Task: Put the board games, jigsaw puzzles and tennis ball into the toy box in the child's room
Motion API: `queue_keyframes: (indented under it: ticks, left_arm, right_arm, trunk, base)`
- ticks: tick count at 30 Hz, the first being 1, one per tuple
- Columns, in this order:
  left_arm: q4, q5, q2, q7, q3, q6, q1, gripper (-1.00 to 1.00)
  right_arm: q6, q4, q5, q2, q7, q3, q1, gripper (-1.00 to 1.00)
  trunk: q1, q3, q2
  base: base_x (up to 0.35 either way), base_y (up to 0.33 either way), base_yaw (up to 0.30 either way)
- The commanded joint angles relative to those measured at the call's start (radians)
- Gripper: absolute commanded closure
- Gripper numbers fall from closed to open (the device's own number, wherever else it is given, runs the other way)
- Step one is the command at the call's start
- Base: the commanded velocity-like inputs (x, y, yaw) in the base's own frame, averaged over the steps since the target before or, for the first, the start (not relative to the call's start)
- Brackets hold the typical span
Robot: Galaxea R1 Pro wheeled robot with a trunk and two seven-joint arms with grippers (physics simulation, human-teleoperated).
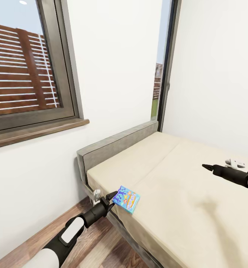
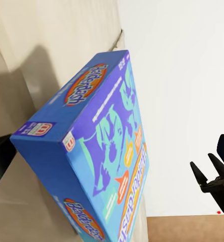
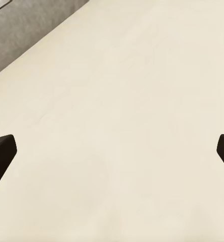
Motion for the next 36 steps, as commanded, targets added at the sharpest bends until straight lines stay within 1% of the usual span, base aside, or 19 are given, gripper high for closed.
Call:
queue_keyframes:
  ticks: [1, 15, 26, 36]
  left_arm:
    - [0.001, 0.01, 0.0, 0.0, -0.002, 0.008, -0.002, -1.0]
    - [0.001, 0.009, -0.002, 0.004, -0.003, 0.009, -0.009, -1.0]
    - [0.001, 0.01, -0.009, 0.041, -0.003, 0.009, -0.017, -1.0]
    - [0.001, 0.009, -0.013, 0.054, -0.006, 0.009, -0.031, -1.0]
  right_arm:
    - [0.005, -0.001, 0.002, 0.0, 0.005, -0.002, -0.001, -1.0]
    - [0.005, -0.004, 0.002, -0.002, 0.005, -0.002, -0.001, -1.0]
    - [0.005, -0.008, 0.002, -0.002, 0.005, -0.002, -0.001, -1.0]
    - [0.005, -0.009, 0.002, -0.002, 0.005, -0.002, -0.001, -1.0]
  trunk:
    - [0.0, -0.001, 0.0]
    - [0.0, -0.001, 0.0]
    - [0.0, -0.001, 0.0]
    - [0.0, -0.001, 0.0]
  base:
    - [0.0, 0.0, 0.0]
    - [0.0, 0.0, 0.0]
    - [0.0, 0.0, 0.0]
    - [0.0, 0.0, 0.0]
